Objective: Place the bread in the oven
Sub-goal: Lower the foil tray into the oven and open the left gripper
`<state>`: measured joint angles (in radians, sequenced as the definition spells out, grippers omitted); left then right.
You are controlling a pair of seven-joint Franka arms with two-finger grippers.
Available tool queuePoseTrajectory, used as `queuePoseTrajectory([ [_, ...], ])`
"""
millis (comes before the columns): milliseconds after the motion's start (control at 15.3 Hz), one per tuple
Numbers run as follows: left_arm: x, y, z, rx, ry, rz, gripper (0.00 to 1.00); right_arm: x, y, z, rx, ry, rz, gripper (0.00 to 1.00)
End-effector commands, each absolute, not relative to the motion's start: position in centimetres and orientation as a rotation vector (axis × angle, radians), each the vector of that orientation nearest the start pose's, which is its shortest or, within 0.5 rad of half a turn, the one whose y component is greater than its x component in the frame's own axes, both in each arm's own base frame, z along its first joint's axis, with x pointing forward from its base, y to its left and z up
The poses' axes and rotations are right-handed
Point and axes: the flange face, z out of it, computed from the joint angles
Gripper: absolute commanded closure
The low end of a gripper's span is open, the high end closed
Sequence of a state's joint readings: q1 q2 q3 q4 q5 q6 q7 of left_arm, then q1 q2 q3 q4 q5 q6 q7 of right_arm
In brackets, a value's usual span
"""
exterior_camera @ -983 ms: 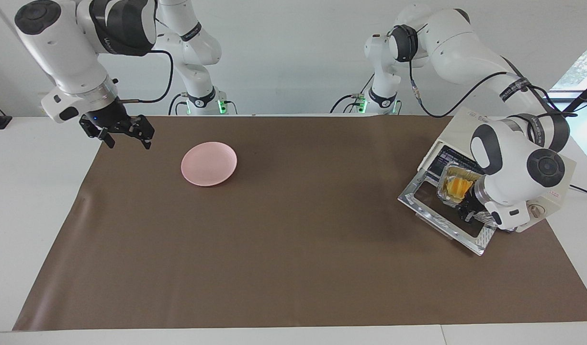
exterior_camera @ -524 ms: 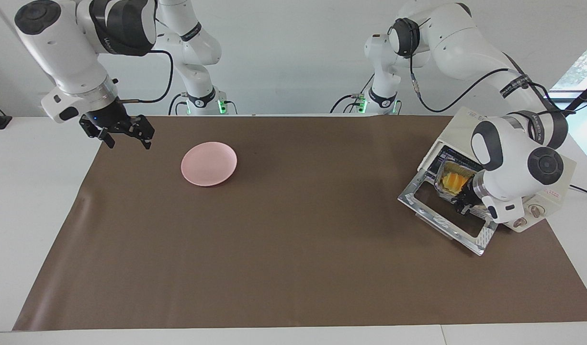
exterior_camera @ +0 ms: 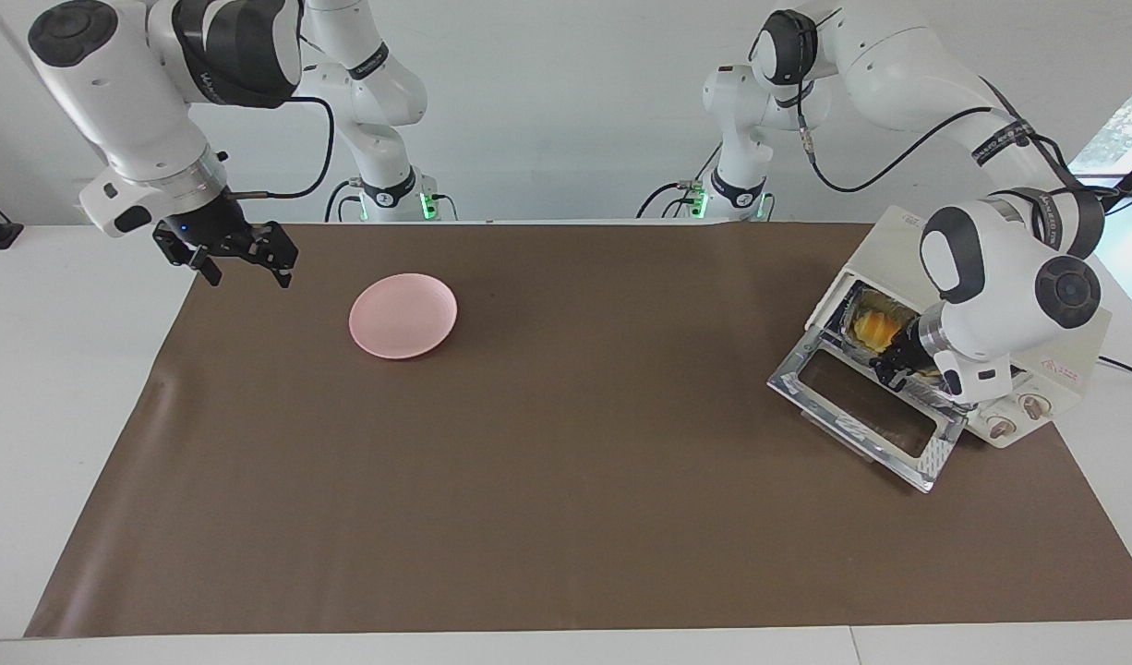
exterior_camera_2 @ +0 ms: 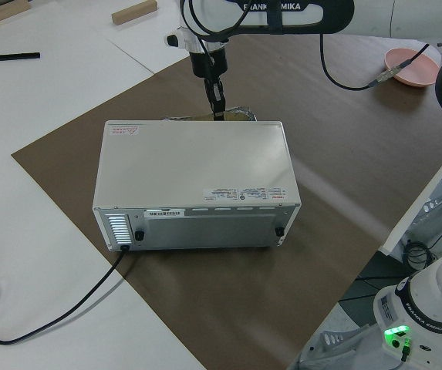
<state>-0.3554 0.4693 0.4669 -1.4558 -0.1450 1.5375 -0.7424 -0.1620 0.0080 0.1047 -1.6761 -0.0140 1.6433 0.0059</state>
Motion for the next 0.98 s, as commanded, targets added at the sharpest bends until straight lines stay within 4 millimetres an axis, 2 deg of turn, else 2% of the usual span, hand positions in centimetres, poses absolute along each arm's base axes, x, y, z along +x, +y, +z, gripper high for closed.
queuePoseTrajectory([
  [0,63.1,1.6,41.2,-2.672,-1.197,0.461,1.0,55.3,-3.4,57.8,-3.169,0.103,0.074,0.0],
  [197,62.3,1.7,40.7,-2.657,-1.07,0.457,1.0,55.3,-3.3,57.8,-3.17,0.1,0.074,0.0],
  [655,61.4,2.1,39.5,-2.671,-1.058,0.457,1.0,55.3,-3.3,57.8,-3.17,0.098,0.074,0.0],
  [721,61.4,2.1,39.6,-2.692,-1.019,0.459,0.94,55.3,-3.3,57.8,-3.17,0.1,0.074,0.0],
  [786,61.4,2.1,39.6,-2.709,-0.985,0.461,0.6,55.3,-3.3,57.8,-3.17,0.1,0.074,0.0],
  [852,61.6,2.1,39.8,-2.711,-0.97,0.453,0.06,55.3,-3.4,57.8,-3.169,0.103,0.074,0.0],
  [917,61.7,2.3,40.0,-2.703,-0.952,0.43,0.0,55.3,-3.3,57.8,-3.17,0.1,0.074,0.0],
])
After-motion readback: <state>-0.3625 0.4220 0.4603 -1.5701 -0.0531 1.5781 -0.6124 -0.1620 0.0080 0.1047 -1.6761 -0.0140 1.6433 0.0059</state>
